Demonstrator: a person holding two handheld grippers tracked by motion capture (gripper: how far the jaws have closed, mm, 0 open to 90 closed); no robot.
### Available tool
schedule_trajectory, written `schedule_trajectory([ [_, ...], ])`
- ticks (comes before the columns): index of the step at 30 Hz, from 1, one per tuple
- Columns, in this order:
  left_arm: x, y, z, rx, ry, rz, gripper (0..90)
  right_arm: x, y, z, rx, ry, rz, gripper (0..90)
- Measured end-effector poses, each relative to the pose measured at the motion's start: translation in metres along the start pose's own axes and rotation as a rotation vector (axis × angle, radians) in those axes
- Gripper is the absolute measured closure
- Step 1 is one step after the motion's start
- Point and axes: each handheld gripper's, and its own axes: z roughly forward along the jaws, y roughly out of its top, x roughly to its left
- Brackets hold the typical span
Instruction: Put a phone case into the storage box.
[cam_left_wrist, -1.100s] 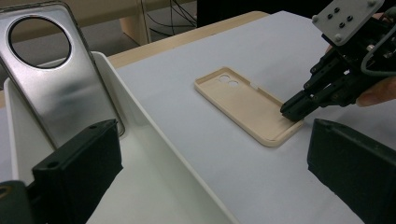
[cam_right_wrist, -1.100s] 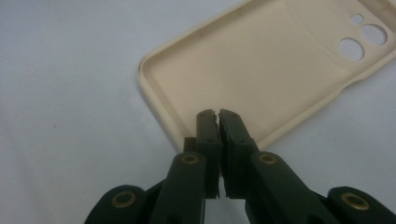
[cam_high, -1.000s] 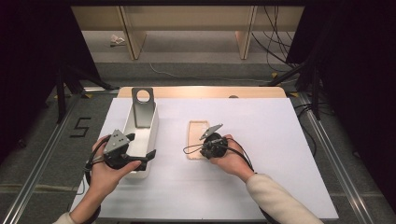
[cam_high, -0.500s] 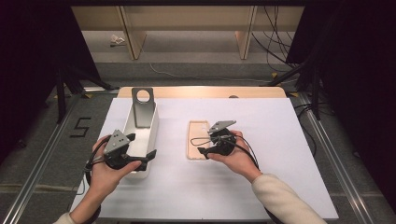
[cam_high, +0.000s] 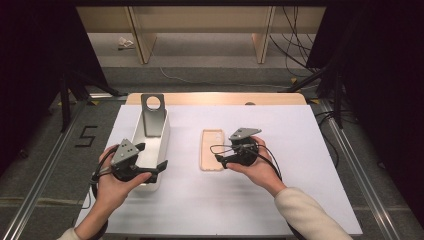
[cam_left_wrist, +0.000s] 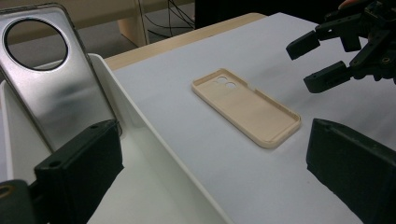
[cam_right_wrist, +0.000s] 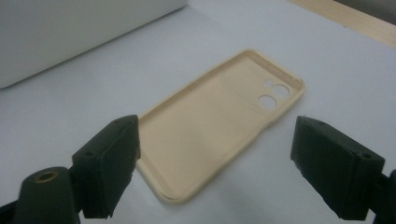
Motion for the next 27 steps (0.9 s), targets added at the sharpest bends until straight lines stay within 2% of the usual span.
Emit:
schedule_trajectory([
  [20,0.0004,0.0,-0.0001,-0.002,0.0,-0.001,3.4,0.0011,0.0003,-0.0013,0.002,0.021,-0.005,16.9],
  [23,0.0003,-0.0001,0.0,-0.002,-0.002,-0.001,3.4,0.0019,0.0015,-0.0009,0.015,0.048,-0.026,19.2],
  [27,-0.0001,-0.0001,0.0003,0.0,-0.005,-0.001,3.5,0.0048,0.0045,0.0032,0.065,0.09,-0.095,22.7],
])
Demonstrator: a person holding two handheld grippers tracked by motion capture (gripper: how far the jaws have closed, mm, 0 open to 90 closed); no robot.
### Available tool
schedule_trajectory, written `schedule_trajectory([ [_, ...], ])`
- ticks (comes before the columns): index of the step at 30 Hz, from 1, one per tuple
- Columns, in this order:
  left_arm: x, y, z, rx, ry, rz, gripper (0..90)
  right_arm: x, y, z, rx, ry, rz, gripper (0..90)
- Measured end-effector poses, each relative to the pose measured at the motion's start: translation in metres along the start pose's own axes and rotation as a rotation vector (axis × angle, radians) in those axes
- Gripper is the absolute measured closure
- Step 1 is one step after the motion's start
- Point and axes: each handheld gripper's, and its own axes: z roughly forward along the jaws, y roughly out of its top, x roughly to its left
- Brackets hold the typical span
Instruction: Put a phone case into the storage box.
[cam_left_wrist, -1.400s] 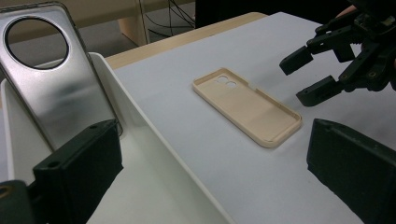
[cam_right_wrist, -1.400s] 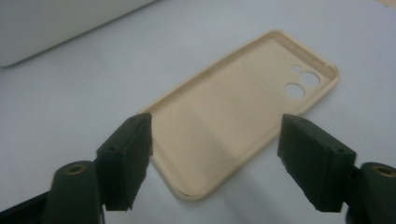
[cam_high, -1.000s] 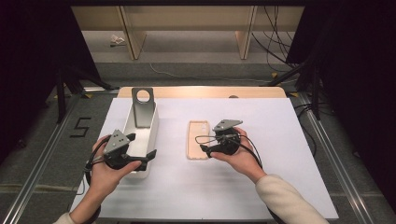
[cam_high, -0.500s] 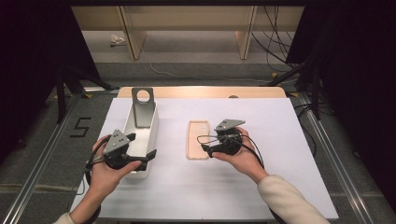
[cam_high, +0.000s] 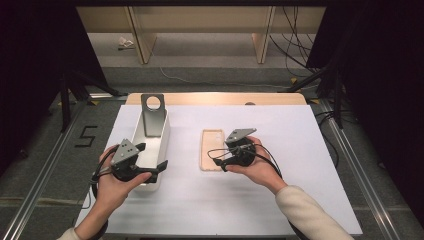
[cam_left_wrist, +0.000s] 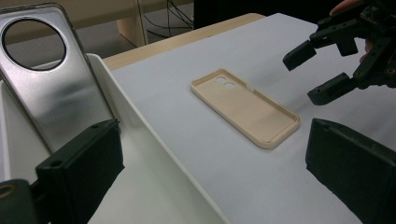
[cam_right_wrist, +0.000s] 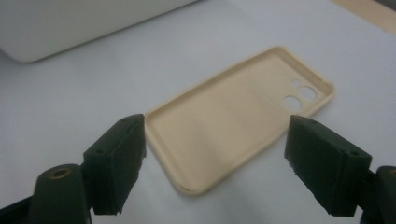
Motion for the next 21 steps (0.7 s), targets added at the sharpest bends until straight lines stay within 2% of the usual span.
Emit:
schedule_trajectory([
  [3,0.0,0.0,0.0,-0.001,-0.002,0.0,3.5,0.002,0.002,0.007,0.068,0.04,-0.052,23.2],
  [9,-0.001,0.0,0.0,-0.001,-0.004,-0.001,3.6,0.006,0.007,0.02,0.185,0.066,-0.162,26.0],
  [15,-0.001,0.0,0.0,-0.002,-0.006,-0.001,3.7,0.012,0.013,0.031,0.232,0.062,-0.231,26.7],
  [21,-0.001,0.0,0.001,-0.003,-0.007,-0.002,3.8,0.017,0.017,0.04,0.32,0.067,-0.306,32.1],
])
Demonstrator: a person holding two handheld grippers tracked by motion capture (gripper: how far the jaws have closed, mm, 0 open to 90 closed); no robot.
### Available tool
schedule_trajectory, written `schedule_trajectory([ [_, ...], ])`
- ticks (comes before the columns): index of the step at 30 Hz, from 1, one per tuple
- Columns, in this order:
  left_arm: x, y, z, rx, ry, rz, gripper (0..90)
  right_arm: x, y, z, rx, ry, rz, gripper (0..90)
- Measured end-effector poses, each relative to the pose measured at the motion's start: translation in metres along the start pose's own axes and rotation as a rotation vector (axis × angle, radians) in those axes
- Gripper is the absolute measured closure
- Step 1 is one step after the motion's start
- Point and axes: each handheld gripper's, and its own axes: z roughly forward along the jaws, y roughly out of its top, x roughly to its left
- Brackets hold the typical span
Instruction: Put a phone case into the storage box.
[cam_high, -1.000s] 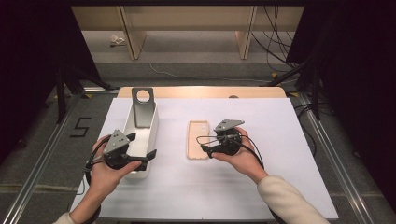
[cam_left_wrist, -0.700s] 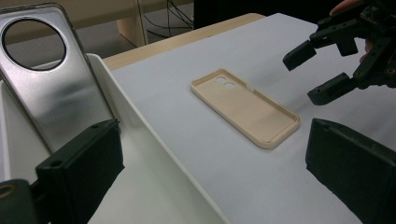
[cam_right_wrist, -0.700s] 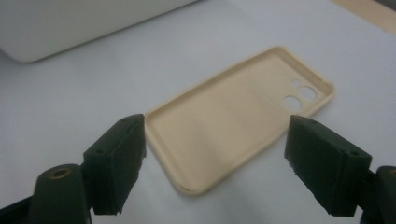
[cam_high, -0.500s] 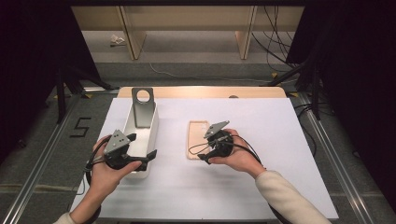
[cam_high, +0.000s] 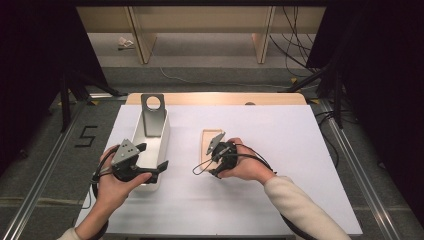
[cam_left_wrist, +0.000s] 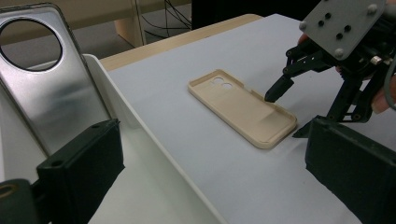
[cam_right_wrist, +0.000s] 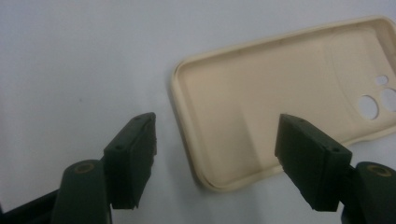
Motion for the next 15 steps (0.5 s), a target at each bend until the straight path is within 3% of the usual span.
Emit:
schedule_trajectory([
  [9,-0.001,0.0,0.001,0.001,-0.005,0.001,3.8,0.0,0.015,0.008,0.124,-0.032,-0.114,34.1],
  [15,-0.001,0.0,0.001,0.002,-0.008,0.002,3.8,0.0,0.022,0.011,0.164,-0.043,-0.149,35.2],
])
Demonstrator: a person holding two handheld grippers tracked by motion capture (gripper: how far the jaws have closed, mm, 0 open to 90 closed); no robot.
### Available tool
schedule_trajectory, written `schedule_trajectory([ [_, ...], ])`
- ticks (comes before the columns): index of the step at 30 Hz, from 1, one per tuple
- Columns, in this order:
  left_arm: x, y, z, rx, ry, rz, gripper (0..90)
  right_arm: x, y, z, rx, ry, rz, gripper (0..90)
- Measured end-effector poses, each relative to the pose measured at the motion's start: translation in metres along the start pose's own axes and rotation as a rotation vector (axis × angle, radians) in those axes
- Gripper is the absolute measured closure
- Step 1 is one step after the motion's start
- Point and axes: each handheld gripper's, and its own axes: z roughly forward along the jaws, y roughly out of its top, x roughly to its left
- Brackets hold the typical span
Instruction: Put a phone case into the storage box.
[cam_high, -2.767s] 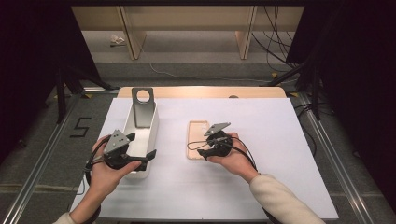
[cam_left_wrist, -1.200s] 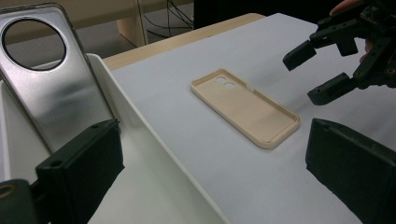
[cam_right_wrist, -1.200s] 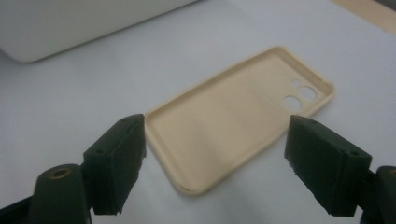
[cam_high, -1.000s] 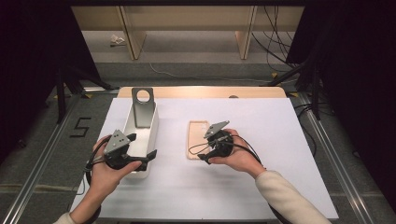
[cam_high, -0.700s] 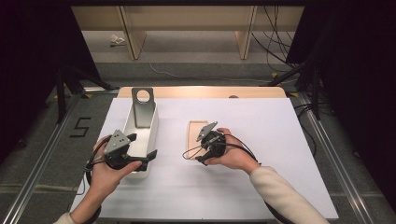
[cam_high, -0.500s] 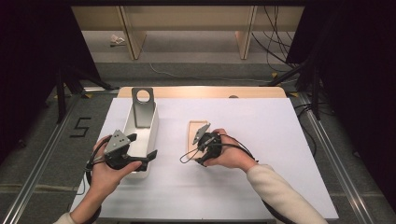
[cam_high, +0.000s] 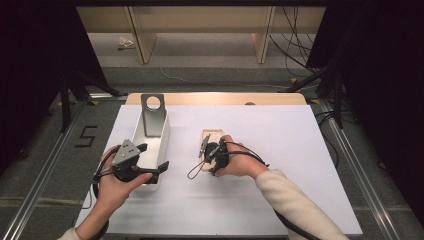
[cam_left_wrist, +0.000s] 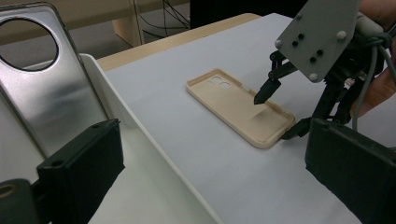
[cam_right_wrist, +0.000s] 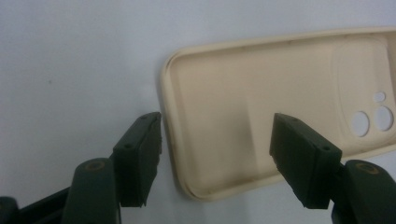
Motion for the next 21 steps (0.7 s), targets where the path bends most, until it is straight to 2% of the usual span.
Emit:
schedule_trajectory([
  [4,0.0,0.0,0.0,-0.003,0.0,0.001,3.8,0.0,0.002,0.003,0.027,-0.003,-0.027,35.3],
  [6,0.0,0.0,0.0,-0.003,0.0,0.001,3.8,0.0,0.002,0.003,0.035,0.01,-0.016,35.2],
  [13,0.0,0.0,0.0,-0.001,-0.001,0.002,3.8,0.0,0.006,0.004,0.054,0.015,-0.048,38.4],
  [21,0.0,0.0,0.0,-0.001,-0.002,0.002,3.9,0.002,0.014,0.004,0.103,0.045,-0.101,49.2],
])
